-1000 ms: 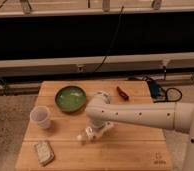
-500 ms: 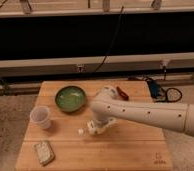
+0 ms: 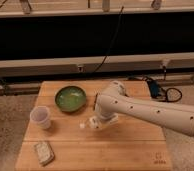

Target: Stand the bottle upright

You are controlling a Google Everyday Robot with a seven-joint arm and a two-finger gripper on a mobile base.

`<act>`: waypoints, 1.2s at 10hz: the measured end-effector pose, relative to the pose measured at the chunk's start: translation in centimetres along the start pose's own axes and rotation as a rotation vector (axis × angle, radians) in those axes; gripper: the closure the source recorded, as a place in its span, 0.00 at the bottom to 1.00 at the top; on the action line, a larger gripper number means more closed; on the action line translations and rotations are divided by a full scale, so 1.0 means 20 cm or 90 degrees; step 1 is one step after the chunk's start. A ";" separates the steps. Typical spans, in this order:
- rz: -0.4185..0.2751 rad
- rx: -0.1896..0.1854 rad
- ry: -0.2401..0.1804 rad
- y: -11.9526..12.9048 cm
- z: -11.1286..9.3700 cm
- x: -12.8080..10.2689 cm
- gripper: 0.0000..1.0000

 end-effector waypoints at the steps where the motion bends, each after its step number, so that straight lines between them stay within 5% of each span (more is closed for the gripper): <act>1: 0.009 0.006 -0.010 -0.01 -0.02 0.02 1.00; 12: 0.099 0.059 -0.102 -0.03 -0.17 0.20 1.00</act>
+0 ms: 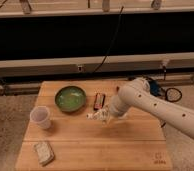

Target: Stand the bottle upright

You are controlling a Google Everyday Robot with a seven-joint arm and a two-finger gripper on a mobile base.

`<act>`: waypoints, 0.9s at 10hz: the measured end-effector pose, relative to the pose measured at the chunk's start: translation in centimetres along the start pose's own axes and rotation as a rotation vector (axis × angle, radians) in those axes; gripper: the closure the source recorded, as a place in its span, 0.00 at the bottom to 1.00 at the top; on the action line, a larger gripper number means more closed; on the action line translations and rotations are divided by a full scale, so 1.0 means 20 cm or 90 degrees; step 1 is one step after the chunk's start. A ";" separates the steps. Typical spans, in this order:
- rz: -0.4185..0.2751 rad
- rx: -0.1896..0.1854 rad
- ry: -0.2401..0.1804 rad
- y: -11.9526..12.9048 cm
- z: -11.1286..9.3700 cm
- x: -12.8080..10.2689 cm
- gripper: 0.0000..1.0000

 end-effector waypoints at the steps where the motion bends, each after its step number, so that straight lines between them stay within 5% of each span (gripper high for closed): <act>1: 0.010 0.007 -0.012 -0.01 -0.01 0.01 1.00; 9: 0.067 0.061 -0.087 -0.04 -0.10 0.08 1.00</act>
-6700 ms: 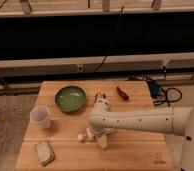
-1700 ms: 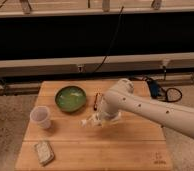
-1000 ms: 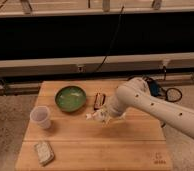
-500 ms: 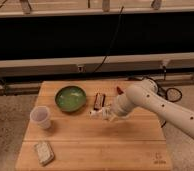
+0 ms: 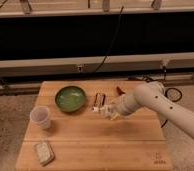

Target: Stand the bottle upright

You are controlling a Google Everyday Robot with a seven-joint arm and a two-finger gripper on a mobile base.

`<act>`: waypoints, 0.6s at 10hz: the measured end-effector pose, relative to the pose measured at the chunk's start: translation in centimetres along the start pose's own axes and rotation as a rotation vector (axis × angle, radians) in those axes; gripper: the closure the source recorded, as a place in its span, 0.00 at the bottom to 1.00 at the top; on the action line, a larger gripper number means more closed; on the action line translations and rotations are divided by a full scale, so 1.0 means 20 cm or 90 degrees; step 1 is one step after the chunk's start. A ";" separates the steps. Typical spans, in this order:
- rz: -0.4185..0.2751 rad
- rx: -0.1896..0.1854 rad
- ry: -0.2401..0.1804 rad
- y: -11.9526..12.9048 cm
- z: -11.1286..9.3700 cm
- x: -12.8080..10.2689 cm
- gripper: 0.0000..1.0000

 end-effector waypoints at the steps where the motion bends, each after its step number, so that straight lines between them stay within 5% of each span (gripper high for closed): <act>1: 0.008 0.006 -0.013 0.00 -0.01 0.01 1.00; 6: 0.036 0.030 -0.061 -0.03 -0.02 0.06 1.00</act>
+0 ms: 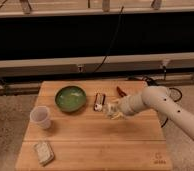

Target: Stand the bottle upright

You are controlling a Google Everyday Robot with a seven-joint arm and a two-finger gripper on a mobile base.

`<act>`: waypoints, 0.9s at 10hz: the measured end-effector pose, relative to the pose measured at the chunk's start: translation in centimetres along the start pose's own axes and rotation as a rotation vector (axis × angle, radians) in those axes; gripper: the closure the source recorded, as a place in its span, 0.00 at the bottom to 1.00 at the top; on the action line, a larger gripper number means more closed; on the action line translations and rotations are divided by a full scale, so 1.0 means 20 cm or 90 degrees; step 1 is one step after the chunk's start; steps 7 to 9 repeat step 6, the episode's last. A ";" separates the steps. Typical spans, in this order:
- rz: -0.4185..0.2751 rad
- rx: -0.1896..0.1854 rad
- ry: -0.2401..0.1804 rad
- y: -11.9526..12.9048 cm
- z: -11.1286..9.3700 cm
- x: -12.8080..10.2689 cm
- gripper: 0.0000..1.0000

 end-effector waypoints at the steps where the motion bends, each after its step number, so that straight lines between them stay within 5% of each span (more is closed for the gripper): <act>1: 0.003 0.006 -0.007 -0.01 -0.01 0.01 1.00; 9: 0.009 0.032 -0.040 -0.06 -0.03 0.01 1.00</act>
